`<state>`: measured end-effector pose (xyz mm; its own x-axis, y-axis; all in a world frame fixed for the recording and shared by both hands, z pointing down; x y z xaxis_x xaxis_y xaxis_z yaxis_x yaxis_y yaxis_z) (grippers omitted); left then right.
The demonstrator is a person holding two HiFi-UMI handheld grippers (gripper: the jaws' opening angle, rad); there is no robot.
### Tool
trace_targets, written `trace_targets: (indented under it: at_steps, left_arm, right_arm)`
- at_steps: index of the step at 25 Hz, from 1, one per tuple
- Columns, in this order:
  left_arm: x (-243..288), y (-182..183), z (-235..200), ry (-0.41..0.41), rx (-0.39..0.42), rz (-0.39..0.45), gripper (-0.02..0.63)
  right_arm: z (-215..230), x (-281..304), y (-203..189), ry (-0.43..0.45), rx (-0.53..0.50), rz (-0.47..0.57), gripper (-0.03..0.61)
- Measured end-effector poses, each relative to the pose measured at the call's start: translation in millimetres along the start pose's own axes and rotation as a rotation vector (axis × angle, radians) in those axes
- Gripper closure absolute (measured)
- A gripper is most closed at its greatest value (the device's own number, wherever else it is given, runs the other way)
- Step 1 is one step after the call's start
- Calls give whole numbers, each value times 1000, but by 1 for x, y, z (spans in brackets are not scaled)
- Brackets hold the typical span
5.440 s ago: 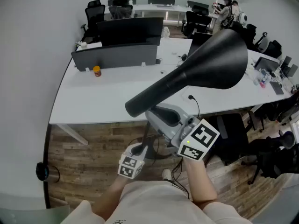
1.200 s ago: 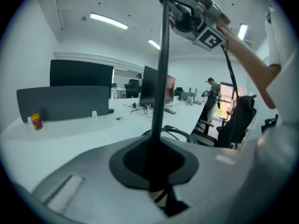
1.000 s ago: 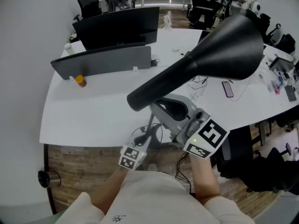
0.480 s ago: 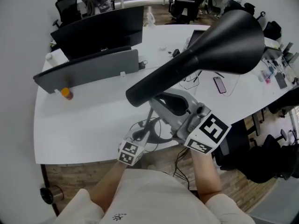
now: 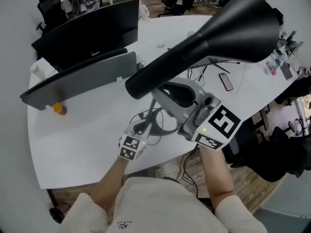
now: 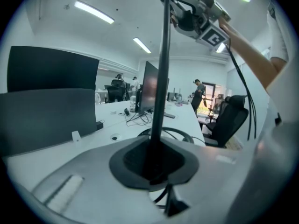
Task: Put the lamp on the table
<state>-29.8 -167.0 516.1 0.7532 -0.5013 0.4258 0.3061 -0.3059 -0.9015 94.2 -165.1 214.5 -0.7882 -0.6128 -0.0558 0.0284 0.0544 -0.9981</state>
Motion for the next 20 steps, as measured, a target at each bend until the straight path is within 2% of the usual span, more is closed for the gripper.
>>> trace_targets:
  at_steps: [12,20]
  left_arm:
    - [43,-4,-73,-37,26,0,581]
    - [67,-3,-98,-39,25,-5,580]
  right_arm:
    - [47,48,-26,-69,4,-45,528]
    - [71,61,-40,-84,-5,-66,528]
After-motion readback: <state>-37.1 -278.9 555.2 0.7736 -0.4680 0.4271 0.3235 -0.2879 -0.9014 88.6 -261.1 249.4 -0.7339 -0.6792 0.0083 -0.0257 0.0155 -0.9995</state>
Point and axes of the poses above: the fingertips, and each gripper's own axes: x forward along the fingers, z to its right, y out of its top, the point moved 8 cm from there along -x, backward along the fingers, and after that the axes turned 3 degrees about y, right-handed, at the moved point
